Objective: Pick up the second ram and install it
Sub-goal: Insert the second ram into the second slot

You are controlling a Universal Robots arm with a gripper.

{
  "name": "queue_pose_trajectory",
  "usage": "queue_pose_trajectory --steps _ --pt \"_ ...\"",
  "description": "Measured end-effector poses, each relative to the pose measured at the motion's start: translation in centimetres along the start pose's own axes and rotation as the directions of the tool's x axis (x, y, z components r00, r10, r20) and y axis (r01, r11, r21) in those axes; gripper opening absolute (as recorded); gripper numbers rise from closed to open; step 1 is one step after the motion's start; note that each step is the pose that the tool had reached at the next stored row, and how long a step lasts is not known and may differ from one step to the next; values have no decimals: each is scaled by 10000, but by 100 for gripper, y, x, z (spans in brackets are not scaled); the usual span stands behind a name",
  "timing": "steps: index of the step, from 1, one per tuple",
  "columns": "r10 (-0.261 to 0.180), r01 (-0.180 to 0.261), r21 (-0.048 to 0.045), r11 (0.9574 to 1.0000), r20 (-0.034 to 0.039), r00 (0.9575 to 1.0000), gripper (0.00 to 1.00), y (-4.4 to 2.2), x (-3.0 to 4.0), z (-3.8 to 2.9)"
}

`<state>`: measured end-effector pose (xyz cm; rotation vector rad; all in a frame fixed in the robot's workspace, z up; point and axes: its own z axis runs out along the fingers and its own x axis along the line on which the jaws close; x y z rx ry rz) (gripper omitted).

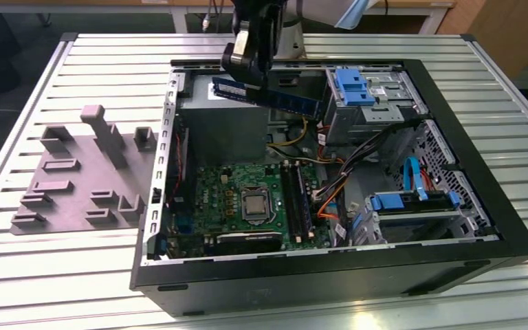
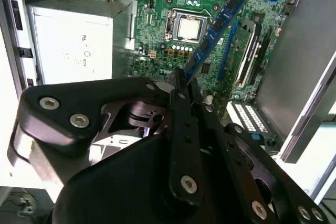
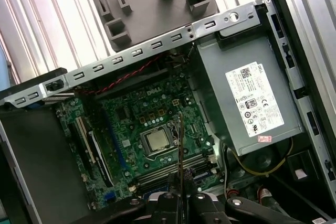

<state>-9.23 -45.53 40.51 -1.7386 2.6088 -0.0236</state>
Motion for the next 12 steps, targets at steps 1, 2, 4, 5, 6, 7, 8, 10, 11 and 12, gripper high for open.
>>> queue_pose_trajectory --steps 1,2,4,5,6,7,8,10,11,12 --pt "77 -77 0 10000 -2 10000 14 0 0 0" --pt "166 -166 -1 9999 -3 9999 14 0 0 1" --pt "329 -329 -1 9995 -6 9995 14 0 0 1" --pt "411 -411 -1 9992 -7 9992 14 0 0 2" --pt "493 -493 -3 9988 -7 9988 14 0 0 2" --pt "572 -572 -2 9984 -9 9984 14 0 0 3" --pt "650 -650 -2 9979 -10 9979 14 0 0 3" --pt "809 -809 -2 9967 -13 9967 14 0 0 3" --pt "886 -886 -2 9961 -14 9961 14 0 0 4" --pt "963 -963 -2 9953 -15 9953 14 0 0 4"
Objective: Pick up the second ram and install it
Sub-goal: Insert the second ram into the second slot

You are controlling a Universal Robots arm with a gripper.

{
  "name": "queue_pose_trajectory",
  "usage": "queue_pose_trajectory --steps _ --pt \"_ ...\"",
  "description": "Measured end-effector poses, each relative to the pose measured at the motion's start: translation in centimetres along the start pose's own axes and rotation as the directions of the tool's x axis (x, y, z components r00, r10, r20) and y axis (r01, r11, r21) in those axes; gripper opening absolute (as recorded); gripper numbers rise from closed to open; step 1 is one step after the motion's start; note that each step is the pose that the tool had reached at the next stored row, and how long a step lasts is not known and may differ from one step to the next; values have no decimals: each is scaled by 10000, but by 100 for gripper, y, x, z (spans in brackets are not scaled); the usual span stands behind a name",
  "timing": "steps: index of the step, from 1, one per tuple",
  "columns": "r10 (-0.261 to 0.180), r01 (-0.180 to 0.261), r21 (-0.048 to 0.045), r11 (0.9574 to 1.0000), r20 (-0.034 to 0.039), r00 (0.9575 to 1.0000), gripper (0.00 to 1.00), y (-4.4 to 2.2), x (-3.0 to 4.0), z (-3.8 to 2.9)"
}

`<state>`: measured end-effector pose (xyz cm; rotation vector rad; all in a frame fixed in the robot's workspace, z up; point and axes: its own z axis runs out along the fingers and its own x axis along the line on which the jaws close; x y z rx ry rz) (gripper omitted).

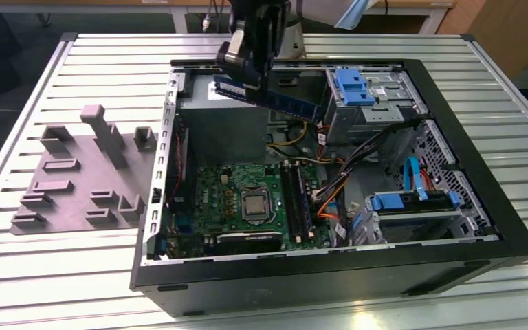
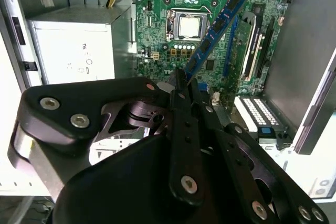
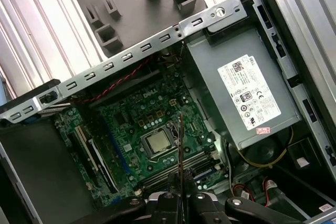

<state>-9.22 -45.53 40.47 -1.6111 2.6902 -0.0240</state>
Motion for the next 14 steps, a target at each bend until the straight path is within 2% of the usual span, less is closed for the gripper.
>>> queue_pose_trajectory --steps 7,14 --pt "551 -551 -1 9985 -9 9985 14 0 0 2" --pt "1081 -1081 -2 9941 -18 9941 14 0 0 3"
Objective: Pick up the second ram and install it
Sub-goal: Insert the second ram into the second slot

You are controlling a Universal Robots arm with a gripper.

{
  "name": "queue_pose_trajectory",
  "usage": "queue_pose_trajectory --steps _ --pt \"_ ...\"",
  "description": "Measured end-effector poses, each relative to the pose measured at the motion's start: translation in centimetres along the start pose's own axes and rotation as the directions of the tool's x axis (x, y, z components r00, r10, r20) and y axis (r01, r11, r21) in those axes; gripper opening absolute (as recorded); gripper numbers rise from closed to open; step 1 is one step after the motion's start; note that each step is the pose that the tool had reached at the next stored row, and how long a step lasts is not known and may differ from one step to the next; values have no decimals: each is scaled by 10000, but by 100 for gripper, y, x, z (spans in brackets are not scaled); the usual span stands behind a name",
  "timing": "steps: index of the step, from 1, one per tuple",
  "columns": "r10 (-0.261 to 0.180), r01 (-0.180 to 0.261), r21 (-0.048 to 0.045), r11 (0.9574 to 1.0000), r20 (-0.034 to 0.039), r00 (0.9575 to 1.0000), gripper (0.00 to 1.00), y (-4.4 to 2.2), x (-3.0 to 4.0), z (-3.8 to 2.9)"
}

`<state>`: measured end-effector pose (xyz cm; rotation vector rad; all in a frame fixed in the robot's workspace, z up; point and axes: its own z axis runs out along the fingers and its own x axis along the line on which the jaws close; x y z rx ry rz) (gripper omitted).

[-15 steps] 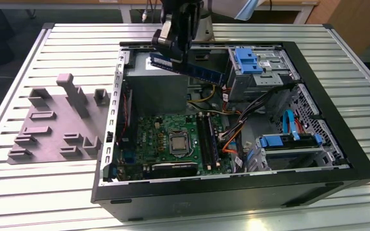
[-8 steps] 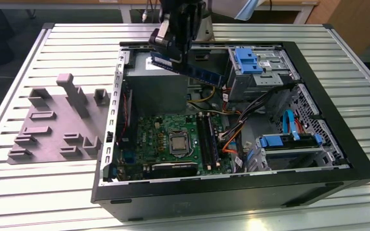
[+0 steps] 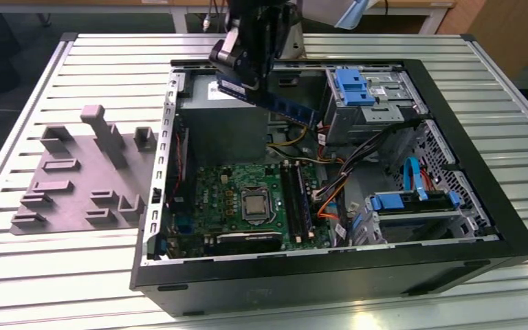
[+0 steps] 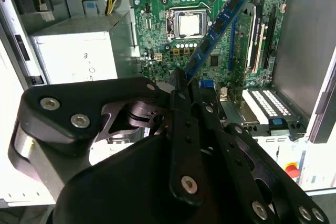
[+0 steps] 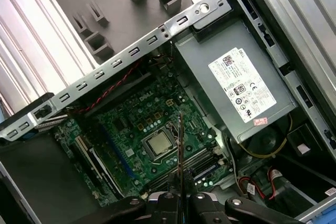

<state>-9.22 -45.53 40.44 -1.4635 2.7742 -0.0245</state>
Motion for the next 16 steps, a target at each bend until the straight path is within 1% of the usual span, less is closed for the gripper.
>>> queue_pose_trajectory --steps 4,9,14,16 --pt "300 -300 -1 9996 -5 9996 14 0 0 1" --pt "634 -634 -2 9980 -10 9980 14 0 0 1" --pt "990 -990 -3 9951 -16 9951 14 0 0 3" --pt "1205 -1205 -2 9927 -20 9927 14 0 -1 7"
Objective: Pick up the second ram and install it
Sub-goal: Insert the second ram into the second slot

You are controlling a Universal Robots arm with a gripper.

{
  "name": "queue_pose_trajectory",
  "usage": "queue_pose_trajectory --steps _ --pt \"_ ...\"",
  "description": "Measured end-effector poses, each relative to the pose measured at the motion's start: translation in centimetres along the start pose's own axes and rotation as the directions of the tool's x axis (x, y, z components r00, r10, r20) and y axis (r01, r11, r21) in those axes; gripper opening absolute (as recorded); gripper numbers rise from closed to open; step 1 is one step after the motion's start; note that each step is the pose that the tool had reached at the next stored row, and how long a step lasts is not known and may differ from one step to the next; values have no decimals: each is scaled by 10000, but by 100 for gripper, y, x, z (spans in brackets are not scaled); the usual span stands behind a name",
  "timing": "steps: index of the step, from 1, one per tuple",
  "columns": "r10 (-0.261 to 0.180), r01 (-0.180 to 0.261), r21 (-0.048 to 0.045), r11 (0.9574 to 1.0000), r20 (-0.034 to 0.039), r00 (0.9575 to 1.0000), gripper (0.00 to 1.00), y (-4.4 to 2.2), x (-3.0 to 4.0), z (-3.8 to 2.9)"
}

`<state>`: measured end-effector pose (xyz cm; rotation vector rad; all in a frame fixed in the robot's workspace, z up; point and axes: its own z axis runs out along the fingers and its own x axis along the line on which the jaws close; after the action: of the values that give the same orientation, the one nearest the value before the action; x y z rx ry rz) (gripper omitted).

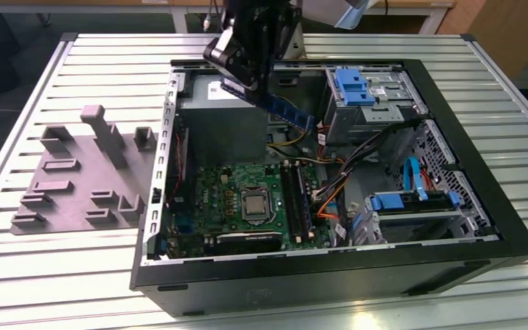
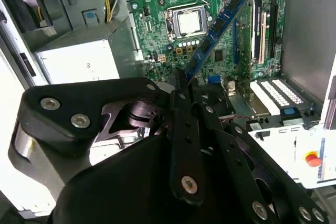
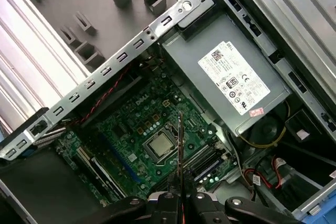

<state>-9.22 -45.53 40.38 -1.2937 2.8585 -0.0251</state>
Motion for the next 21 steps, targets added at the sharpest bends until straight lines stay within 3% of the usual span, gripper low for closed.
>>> queue_pose_trajectory --steps 5,10,12,16,21 --pt "861 -861 2 9963 -19 9963 14 0 0 13" --pt "1763 -1763 3 9843 -35 9843 14 0 0 23" --pt "2116 -2116 3 9774 -41 9773 14 1 0 26" --pt "2830 -2830 3 9591 -53 9591 14 0 0 32" --pt "3689 -3689 6 9295 -68 9295 14 0 0 40"
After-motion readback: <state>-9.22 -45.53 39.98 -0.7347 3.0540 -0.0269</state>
